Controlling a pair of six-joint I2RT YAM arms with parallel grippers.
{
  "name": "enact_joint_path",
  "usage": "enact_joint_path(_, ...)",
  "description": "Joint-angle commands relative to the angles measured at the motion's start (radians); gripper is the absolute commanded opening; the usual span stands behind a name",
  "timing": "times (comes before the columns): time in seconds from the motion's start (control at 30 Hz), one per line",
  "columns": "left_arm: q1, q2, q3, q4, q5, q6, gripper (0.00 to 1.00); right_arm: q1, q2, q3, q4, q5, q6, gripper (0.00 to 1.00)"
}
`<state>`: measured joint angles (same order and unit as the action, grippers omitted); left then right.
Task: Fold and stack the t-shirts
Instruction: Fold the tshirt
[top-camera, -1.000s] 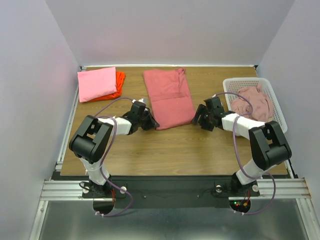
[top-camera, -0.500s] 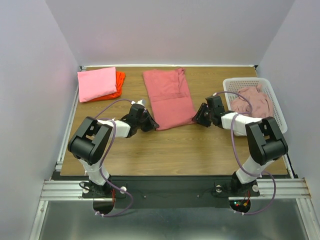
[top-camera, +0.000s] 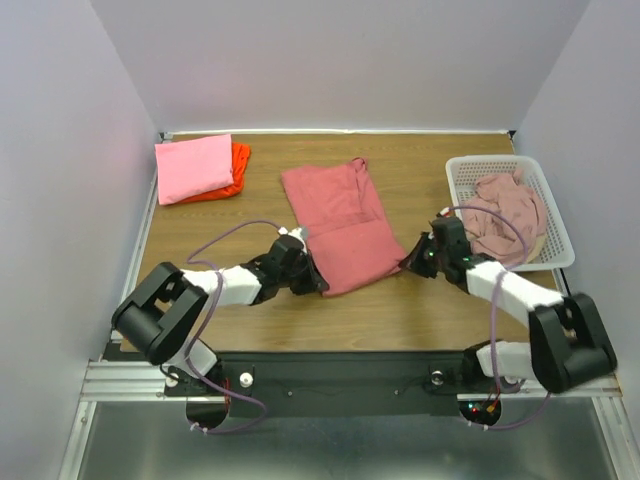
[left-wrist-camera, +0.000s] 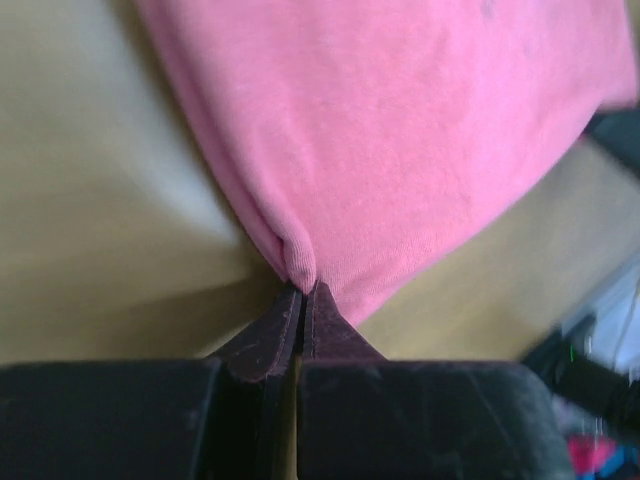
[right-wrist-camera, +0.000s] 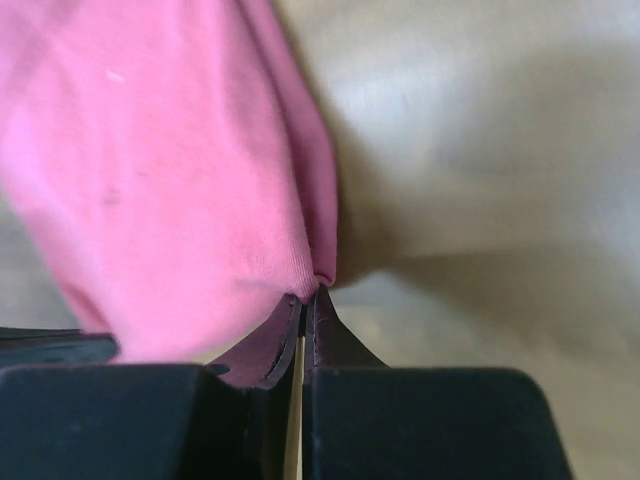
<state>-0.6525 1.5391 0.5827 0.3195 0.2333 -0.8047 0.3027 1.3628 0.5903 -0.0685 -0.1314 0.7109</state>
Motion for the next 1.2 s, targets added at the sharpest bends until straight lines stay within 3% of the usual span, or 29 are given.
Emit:
enact_joint_path(0.0,-0.125,-0.183,-0.083,-0.079,0.017,-0.103,0.0,0.001,-0.253,-0.07,-0.146,0.019,-0.004,0.0)
enact_joint_path(0.17,-0.298,-0.37,-0.092,-0.115,0.014,-0.175,0.0,0.0,-0.499,-0.073,-0.313,-0.025,0.009,0.01)
enact_joint_path(0.37,-0.315,-0.471,-0.018,-0.221,-0.041,-0.176,0.0,0.001,-0.581,0.068,-0.363,-0.028,-0.004,0.0)
enact_joint_path(0.7,-0.253,-0.467,0.17,-0.373,-0.163,-0.108,0.0,0.001,-0.314,0.357,-0.317,-0.013,-0.05,0.0)
enact_joint_path(1.17,0.071,-0.373,0.177,-0.326,0.053,0.001,0.0,0.004,0.085,0.698,-0.212,-0.112,-0.096,0.0)
